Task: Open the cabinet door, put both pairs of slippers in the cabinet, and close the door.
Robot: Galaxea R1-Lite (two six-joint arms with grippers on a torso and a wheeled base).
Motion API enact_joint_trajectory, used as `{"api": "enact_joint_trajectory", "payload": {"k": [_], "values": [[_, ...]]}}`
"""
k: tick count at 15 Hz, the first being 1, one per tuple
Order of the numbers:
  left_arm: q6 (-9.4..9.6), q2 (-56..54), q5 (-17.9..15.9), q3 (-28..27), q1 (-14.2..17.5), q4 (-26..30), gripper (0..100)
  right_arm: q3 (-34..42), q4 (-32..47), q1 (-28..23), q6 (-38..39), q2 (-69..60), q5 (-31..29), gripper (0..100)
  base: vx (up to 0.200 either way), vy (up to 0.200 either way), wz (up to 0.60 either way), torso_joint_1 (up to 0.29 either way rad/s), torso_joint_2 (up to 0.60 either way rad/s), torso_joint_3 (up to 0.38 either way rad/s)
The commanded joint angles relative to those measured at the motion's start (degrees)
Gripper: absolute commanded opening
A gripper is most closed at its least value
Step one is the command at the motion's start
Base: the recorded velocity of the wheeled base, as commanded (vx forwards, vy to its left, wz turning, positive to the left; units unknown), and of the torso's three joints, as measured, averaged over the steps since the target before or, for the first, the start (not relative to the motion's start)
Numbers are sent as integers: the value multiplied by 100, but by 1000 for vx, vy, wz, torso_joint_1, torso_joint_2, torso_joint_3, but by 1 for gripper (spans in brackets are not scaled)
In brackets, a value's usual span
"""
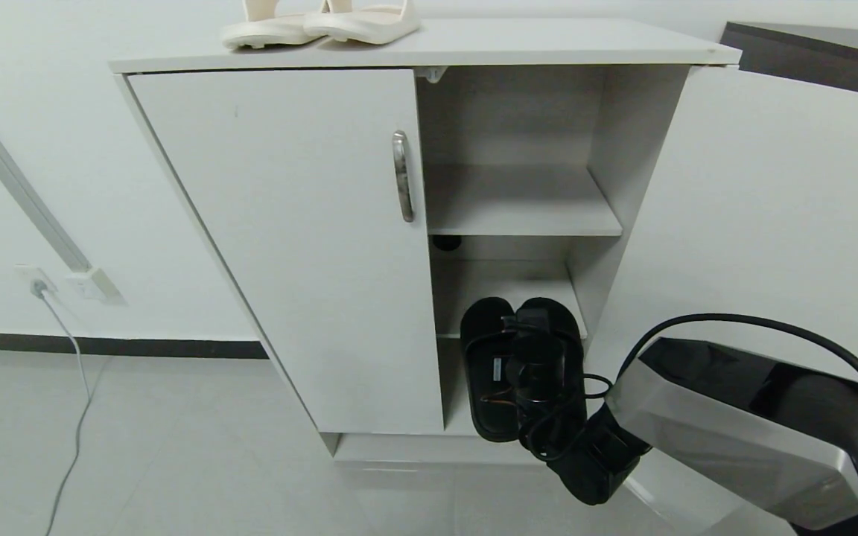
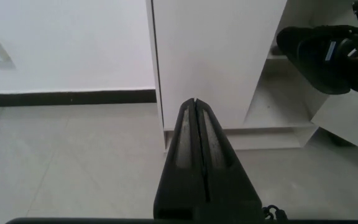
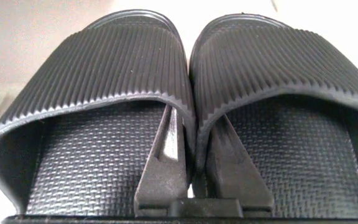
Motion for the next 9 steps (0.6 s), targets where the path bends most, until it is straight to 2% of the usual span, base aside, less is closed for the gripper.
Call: {"api": "enact_joint_trajectory", "payload": {"k": [1,2,9], "values": [[-1,7,1,1,0,2,0,3,-24,6,-14,-23,2,0,200,0,0,2,7,-2],[-1,7,1,1,0,2,0,12,-24,6,-14,-23,2,0,200,0,0,2,-2,7],[-10,7,1,1,0,2,0,-137,-24,-91,-23,180,46,0,0,0,0,0,0,0]]}}
